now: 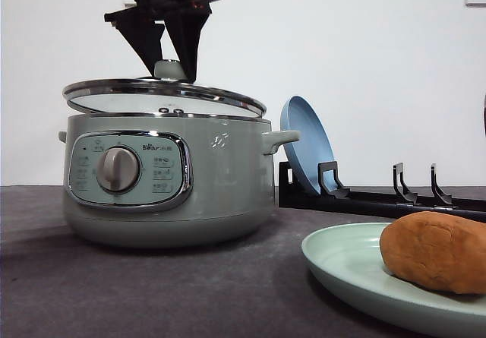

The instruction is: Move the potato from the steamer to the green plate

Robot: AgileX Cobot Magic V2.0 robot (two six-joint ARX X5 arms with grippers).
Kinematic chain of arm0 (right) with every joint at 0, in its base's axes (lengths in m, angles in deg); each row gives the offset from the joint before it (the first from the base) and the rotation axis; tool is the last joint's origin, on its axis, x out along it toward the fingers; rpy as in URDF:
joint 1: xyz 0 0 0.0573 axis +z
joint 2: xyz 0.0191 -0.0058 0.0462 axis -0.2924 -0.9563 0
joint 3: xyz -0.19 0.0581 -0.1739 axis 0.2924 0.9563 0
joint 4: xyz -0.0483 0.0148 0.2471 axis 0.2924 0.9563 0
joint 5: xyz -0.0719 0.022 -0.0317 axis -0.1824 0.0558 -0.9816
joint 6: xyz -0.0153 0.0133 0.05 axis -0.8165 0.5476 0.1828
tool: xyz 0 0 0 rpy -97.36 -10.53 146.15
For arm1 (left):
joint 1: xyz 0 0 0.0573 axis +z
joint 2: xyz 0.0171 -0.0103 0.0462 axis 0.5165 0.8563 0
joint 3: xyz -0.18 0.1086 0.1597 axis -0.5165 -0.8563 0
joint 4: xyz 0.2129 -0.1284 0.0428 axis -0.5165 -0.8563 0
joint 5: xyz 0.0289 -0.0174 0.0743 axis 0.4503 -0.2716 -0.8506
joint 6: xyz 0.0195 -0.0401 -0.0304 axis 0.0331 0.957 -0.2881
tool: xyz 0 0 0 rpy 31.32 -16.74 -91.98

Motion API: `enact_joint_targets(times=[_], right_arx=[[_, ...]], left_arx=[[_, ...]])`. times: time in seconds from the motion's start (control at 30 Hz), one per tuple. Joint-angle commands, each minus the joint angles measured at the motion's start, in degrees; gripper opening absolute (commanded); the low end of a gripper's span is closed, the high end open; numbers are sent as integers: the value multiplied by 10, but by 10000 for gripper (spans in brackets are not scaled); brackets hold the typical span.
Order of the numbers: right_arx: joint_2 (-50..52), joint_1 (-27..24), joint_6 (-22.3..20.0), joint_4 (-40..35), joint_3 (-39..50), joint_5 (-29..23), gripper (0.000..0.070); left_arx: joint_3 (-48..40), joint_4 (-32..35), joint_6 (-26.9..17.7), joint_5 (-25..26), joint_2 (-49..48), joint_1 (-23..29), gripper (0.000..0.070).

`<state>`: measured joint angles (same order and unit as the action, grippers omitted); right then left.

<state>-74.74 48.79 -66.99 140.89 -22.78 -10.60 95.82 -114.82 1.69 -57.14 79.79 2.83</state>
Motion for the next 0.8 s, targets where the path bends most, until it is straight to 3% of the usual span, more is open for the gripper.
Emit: enact_joint_targets(times=[0.0,0.77], right_arx=[[-4,3,7,-4,-9,-2,694],[-4,3,7,-4,-9,-2,694]], left_arx=[[23,12,-7,-1,4,-4,0],[23,17,-3,-1,25,-4,0]])
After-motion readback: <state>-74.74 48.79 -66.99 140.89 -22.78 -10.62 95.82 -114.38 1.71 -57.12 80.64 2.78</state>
